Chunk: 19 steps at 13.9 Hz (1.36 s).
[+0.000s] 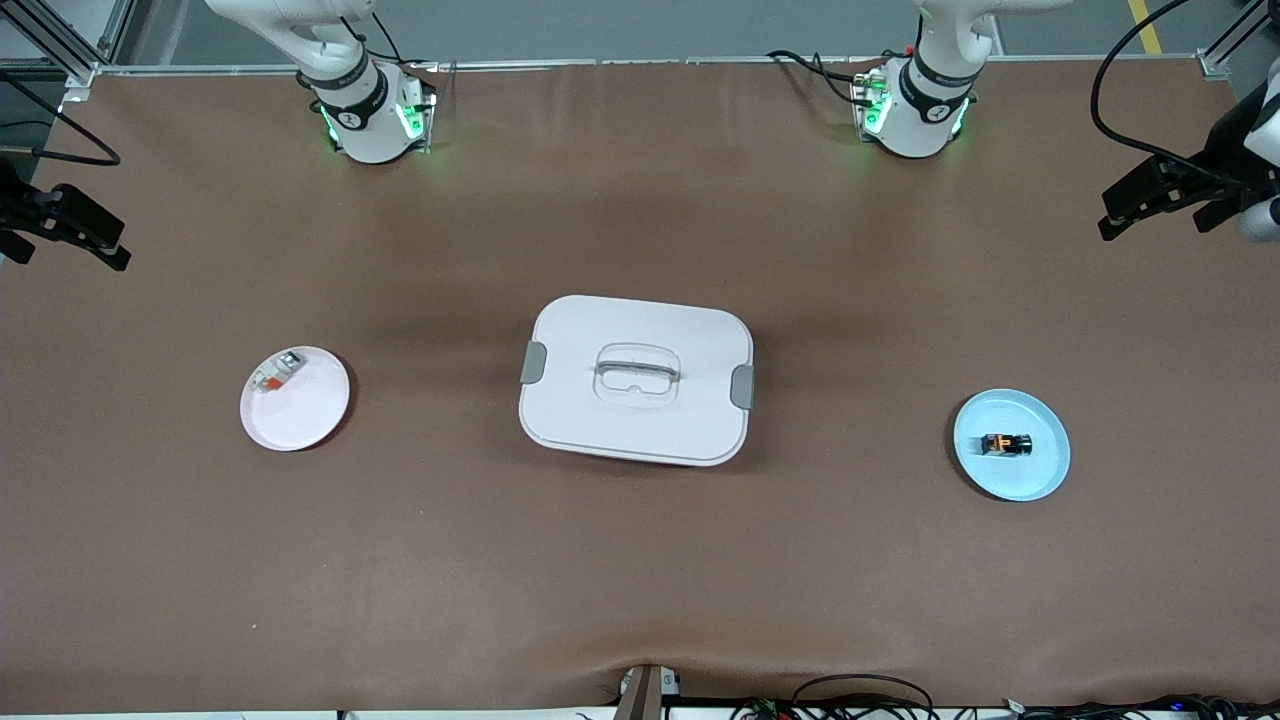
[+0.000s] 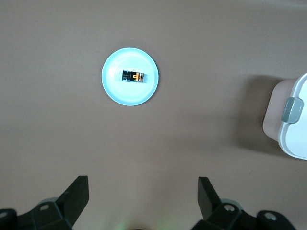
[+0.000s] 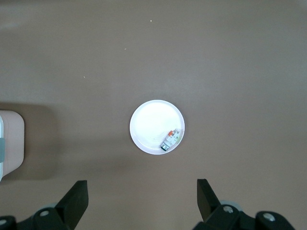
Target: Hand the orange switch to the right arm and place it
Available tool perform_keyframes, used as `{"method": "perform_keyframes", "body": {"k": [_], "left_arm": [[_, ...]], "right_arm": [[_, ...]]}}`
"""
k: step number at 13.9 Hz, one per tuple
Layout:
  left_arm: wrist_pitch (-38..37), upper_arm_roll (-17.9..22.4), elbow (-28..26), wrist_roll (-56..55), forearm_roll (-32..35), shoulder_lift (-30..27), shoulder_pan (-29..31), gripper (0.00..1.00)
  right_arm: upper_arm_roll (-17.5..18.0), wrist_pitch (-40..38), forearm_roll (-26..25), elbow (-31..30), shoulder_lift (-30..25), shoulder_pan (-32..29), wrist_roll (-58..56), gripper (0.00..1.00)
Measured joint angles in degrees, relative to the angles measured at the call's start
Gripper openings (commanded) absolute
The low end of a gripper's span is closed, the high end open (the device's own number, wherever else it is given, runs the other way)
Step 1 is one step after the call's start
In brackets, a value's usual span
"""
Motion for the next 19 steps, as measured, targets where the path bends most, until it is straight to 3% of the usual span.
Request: {"method": "perform_keyframes", "body": {"k": [8,15,19], "left_arm": [[-0.5,0.0,-1.69,0.0,0.59,0.31,0.0,1.0],[17.62,-0.02,-12.37,0.16,2.02,4.35,-0.02,1.0],[24.42,0.04,-13.51,1.4,5.75,10.8,0.74,1.0]], "right_arm": [[0.05,0.02,0.1,0.0,0.0,0.0,-0.05,1.0],[-0.08,-0.02,1.61,0.0,0.06,0.0,-0.05,1.0],[-0.09,0.01,1.96,0.01,0.06,0.0,-0.05,1.0]]}}
